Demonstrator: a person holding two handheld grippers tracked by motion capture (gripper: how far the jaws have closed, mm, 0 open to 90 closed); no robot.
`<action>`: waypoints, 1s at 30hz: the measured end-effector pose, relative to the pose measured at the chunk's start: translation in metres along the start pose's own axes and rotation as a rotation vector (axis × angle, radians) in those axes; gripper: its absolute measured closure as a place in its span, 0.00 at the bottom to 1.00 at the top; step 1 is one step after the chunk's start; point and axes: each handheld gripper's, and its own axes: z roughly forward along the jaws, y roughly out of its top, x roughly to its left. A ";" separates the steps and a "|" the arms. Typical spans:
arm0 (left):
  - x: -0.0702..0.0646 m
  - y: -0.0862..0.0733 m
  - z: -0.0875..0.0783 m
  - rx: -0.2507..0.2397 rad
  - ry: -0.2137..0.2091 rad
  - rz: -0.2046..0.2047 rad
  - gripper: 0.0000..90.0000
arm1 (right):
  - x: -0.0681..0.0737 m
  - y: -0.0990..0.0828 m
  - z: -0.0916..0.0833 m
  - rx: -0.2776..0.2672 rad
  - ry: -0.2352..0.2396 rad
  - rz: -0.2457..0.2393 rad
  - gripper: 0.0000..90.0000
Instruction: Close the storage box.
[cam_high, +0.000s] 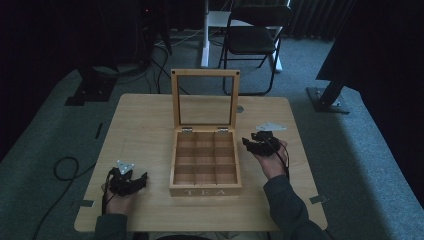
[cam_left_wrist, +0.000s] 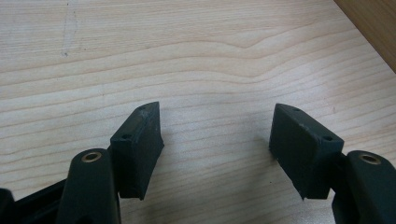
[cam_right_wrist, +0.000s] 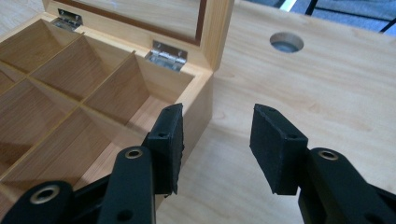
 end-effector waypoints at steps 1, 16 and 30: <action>0.000 0.000 0.000 0.000 0.000 0.000 0.38 | 0.000 0.004 0.001 -0.001 0.005 -0.004 0.60; 0.000 0.000 0.000 0.004 0.001 -0.002 0.38 | -0.004 0.034 0.017 -0.040 -0.002 0.011 0.53; -0.001 0.001 0.000 0.006 0.002 -0.004 0.38 | -0.013 0.054 0.034 -0.039 0.000 0.020 0.52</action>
